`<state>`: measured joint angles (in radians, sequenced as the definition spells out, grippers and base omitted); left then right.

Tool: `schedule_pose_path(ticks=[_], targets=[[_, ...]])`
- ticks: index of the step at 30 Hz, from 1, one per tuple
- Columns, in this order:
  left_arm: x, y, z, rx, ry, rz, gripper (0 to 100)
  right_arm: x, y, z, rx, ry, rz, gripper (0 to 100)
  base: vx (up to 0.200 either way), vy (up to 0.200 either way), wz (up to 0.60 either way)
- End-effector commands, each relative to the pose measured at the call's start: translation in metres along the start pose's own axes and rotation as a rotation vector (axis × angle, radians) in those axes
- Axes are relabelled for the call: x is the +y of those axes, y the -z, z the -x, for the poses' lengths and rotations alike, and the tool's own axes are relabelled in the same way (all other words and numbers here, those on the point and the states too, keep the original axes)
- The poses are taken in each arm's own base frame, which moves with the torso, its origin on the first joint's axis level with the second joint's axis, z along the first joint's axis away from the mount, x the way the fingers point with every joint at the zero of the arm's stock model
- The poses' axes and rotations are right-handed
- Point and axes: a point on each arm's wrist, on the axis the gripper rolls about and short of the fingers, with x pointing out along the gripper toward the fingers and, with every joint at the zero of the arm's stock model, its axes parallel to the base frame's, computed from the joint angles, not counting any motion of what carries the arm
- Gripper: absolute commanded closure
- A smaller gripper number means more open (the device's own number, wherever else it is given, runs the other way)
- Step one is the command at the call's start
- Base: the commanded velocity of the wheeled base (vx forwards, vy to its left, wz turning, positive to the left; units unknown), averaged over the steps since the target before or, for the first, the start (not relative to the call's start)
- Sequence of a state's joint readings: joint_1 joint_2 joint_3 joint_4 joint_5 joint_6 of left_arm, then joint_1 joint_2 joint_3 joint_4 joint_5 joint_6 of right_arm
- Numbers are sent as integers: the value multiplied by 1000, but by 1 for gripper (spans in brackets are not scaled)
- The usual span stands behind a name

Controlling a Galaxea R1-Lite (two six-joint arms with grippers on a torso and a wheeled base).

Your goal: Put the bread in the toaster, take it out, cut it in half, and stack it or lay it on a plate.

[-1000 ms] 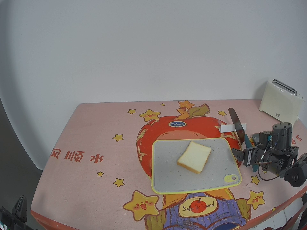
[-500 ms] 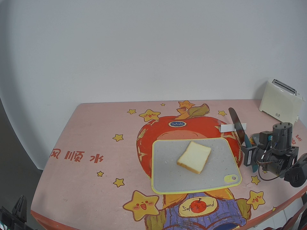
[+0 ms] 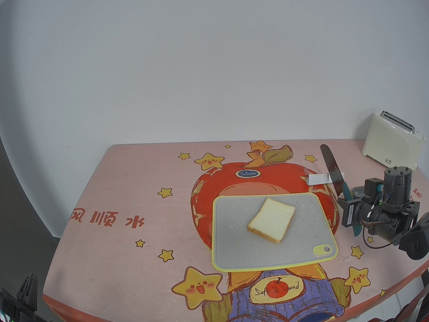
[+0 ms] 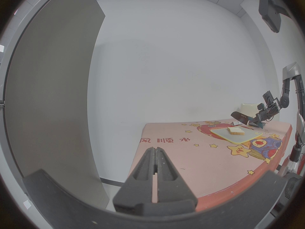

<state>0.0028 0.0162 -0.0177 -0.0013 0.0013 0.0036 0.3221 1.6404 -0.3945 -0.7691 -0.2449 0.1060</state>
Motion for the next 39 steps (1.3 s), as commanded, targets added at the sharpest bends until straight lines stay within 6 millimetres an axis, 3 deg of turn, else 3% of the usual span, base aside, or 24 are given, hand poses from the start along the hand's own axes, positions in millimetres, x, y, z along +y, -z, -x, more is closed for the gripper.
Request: schedule_pose_path(ticks=[1,10,19,28,39], targets=[[0,5,-1,10,-1,-1,100,-1,-5,5,-28,-4,-7,100,0,0,0],[0,5,-1,10,-1,1,100,1,-15,19,-86,-33,-12,100,0,0,0],[0,5,-1,10,-1,1,100,18,-19,45,-113,-135,1,100,0,0,0],[0,5,-1,10,-1,1,100,22,-20,43,-66,-141,-30,100,0,0,0],[0,5,-1,10,-1,1,100,44,-12,59,14,-201,-24,100,0,0,0]])
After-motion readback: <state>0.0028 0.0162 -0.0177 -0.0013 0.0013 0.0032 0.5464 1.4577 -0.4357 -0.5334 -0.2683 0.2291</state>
